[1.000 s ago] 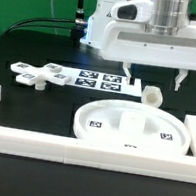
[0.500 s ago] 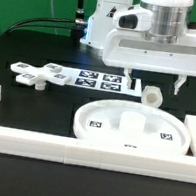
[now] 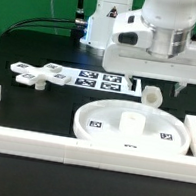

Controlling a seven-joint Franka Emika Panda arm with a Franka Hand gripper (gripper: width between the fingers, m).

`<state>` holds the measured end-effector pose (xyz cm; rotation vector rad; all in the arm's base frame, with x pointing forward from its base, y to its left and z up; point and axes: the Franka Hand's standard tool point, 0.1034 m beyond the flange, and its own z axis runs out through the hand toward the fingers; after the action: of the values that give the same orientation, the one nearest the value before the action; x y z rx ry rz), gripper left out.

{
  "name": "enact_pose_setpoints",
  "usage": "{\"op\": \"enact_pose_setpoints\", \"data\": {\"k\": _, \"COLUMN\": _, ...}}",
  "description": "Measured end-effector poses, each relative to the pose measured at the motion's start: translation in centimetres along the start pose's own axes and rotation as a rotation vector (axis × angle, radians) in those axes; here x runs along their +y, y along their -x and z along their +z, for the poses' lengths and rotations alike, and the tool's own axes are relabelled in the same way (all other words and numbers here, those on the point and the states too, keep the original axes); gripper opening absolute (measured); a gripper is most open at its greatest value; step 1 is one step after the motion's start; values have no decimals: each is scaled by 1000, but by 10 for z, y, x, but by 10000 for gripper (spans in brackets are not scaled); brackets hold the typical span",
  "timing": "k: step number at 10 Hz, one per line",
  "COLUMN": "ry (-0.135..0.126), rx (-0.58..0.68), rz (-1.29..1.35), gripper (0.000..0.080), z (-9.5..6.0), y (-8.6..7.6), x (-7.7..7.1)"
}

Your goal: Assemble round table

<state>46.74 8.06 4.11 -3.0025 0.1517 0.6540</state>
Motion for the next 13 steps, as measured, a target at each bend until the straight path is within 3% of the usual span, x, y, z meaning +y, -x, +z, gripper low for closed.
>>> {"op": "enact_pose_setpoints", "data": {"k": 8, "ry": 31, "rx": -507, "rz": -4, "gripper": 649, "z": 19, "y": 7, "x": 5}}
{"op": "enact_pose_setpoints", "data": {"k": 13, "ry": 36, "rx": -524, "rz": -8, "gripper": 649, "z": 33, "y": 3, "x": 1}}
